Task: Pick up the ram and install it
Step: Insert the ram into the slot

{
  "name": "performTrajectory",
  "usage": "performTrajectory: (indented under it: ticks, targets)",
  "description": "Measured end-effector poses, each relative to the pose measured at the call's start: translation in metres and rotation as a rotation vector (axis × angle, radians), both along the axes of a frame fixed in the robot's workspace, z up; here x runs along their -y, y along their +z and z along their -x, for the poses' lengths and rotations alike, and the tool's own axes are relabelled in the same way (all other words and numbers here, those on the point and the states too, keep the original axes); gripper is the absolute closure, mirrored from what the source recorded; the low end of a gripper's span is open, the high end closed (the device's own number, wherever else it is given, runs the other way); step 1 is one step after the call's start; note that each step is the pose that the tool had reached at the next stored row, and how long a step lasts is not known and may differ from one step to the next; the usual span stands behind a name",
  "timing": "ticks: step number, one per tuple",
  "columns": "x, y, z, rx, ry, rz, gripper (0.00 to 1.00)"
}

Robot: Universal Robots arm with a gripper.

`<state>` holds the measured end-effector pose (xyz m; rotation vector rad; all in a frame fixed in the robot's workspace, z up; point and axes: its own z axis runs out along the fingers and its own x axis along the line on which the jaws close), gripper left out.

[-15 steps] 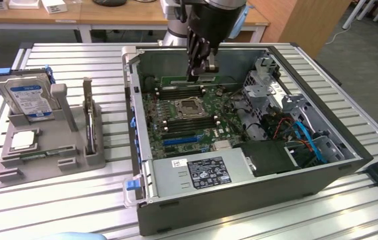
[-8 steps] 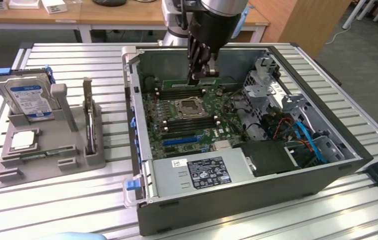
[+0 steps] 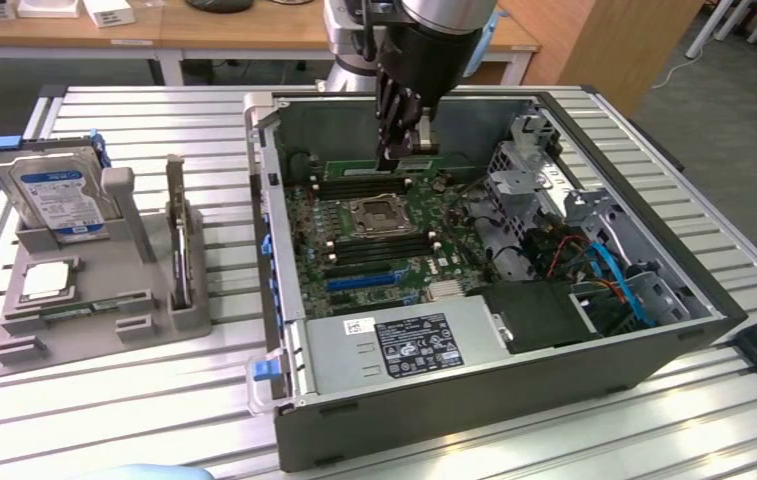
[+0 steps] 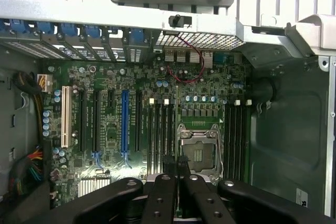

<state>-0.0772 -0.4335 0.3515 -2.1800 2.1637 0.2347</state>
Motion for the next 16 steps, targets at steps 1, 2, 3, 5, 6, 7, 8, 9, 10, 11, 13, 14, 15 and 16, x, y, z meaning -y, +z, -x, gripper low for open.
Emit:
performTrajectory:
  ticks: [1,2,3,5,6,7,8,9,10,11,13,14,15,16]
  targets:
    - [0.0000,0.0000,0.000,0.0000,0.000,0.0000,0.88]
    - [0.0000,0.0000,0.000,0.0000,0.000,0.0000,0.88]
    - [0.0000,0.0000,0.000,0.0000,0.000,0.0000,0.88]
    - [0.0000,0.0000,0.000,0.0000,0.000,0.0000,0.88]
    - [0.0000,-0.0002,0.000,0.0000,0.000,0.0000,0.88]
    - [0.0000,-0.0008,0.000,0.0001,0.000,-0.0003,0.88]
    - [0.0000,-0.0015,0.000,0.0000,0.000,-0.0001,0.88]
    - [0.0000,-0.0025,-0.001,-0.0003,0.000,0.0000,0.88]
    - [0.0000,-0.0038,-0.001,-0.0013,0.000,0.0000,0.88]
    - [0.0000,-0.0053,-0.001,-0.0037,0.000,-0.0001,0.88]
    - [0.0000,-0.0082,-0.003,-0.0084,0.000,-0.0003,0.88]
    - [0.0000,-0.0096,-0.004,-0.0098,-0.001,-0.0007,0.88]
    - [0.0000,-0.0111,-0.004,-0.0108,-0.002,-0.0008,0.88]
    - [0.0000,-0.0127,-0.005,-0.0111,-0.003,-0.0011,0.88]
